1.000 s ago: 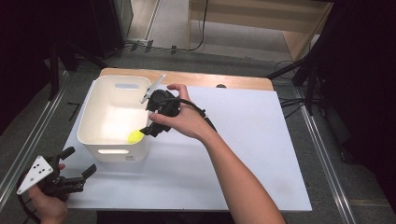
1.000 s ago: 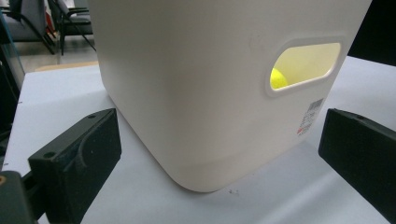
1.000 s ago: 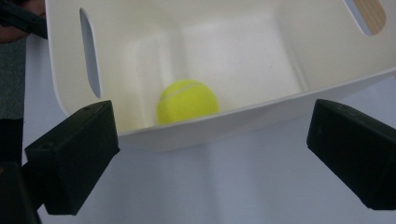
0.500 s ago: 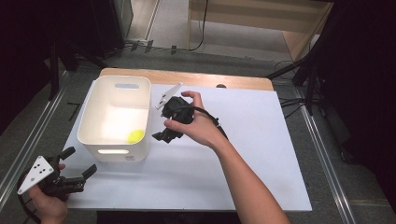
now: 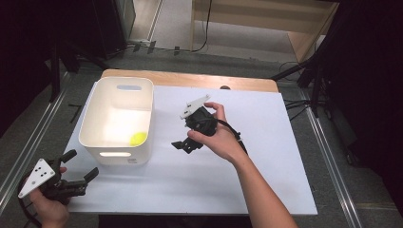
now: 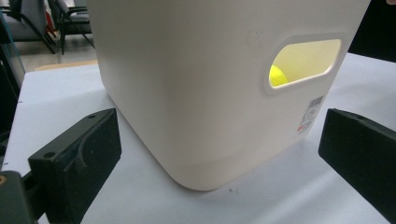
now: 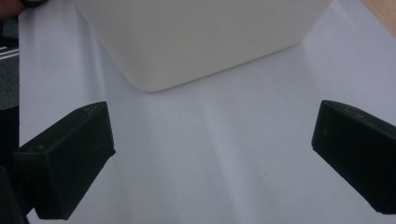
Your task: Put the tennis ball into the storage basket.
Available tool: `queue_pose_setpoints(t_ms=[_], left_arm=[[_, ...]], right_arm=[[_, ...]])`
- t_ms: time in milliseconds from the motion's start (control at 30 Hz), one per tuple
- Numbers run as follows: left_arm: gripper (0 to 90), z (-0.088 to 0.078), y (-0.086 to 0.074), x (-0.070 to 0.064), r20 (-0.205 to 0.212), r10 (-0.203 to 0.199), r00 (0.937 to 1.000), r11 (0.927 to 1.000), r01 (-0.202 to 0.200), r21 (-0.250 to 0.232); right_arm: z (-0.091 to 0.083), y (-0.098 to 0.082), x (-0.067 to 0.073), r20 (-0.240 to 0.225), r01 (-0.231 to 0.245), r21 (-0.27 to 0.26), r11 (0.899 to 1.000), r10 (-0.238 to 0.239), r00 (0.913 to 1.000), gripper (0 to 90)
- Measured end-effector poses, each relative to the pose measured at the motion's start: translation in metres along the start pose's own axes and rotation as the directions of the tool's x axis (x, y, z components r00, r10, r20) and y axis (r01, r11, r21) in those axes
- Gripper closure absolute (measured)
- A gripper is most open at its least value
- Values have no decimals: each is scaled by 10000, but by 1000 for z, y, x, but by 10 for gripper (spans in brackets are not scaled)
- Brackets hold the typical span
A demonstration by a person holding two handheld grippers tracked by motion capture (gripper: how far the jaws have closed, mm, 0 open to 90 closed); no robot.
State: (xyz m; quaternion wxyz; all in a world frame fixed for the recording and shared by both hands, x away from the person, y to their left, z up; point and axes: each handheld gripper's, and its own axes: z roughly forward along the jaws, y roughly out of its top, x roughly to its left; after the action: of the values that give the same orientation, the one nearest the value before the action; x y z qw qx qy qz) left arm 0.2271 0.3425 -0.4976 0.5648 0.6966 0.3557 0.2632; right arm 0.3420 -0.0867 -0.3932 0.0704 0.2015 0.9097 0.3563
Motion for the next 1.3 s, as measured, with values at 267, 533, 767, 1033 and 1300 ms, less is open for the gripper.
queue_pose_setpoints(t_ms=[267, 533, 767, 1033, 1300], left_arm=[[0, 0, 0, 0, -33, 13, 10000, 10000, -12, 22], [0, 0, 0, 0, -27, -3, 10000, 10000, 3, 26], [0, 0, 0, 0, -54, 0, 10000, 10000, 1, 39], [0, 0, 0, 0, -41, 9, 10000, 10000, -9, 48], [0, 0, 0, 0, -58, -16, 10000, 10000, 17, 59]], right_arm=[[-13, -29, -2, 468, -408, -416, 9983, 427, 9980, 0], [-22, -57, -2, 635, -854, -882, 9924, 912, 9938, 0], [-29, -84, -3, 820, -1240, -1252, 9844, 1348, 9875, 0], [-38, -115, -5, 989, -1708, -1649, 9714, 1886, 9771, 0], [-47, -147, -5, 1248, -2166, -2041, 9547, 2448, 9615, 0]])
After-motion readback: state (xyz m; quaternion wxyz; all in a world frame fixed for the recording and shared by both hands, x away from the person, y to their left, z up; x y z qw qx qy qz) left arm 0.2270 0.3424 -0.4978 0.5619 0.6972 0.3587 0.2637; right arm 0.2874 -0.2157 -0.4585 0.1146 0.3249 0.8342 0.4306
